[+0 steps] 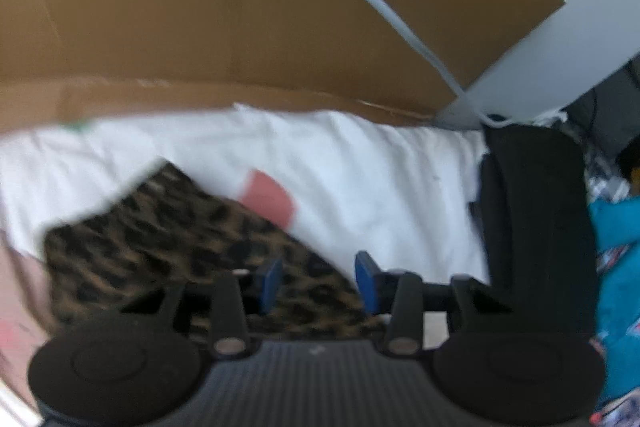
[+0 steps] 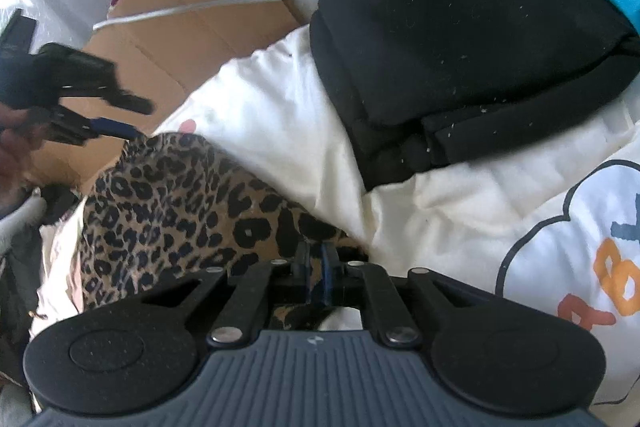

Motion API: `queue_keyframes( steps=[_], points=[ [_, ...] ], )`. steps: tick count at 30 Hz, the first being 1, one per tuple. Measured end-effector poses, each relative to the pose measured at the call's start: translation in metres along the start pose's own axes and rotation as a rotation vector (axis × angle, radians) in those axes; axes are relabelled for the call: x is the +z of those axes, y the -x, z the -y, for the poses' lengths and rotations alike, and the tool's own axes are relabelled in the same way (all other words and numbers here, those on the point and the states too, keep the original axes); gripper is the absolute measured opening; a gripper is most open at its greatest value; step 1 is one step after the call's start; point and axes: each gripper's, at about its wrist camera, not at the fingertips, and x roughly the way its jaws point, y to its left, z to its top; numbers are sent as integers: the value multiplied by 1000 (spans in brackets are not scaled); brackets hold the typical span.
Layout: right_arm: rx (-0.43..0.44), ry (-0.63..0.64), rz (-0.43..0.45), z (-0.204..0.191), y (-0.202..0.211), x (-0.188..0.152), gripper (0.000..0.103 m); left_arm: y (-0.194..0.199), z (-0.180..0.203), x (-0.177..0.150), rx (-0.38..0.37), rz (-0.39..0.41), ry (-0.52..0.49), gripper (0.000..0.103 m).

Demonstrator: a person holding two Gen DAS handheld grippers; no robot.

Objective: Fold clothes

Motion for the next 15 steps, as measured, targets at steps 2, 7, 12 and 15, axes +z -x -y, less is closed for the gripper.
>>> queue_keyframes(
  steps=[2, 7, 12, 15],
  points=[
    [-27, 19, -14, 1, -3, -4, 8, 7, -17, 0, 51, 13, -35, 39],
    [-43, 27, -21, 1, 0, -6, 8, 11, -60, -16, 139, 4, -87, 39],
    [-72, 34, -13, -4, 6, -3, 9, -1, -90, -47, 185, 27, -104, 35],
    [-76, 41, -5, -8, 11, -3, 7, -6, -99, -52, 173, 62, -95, 38]
  ],
)
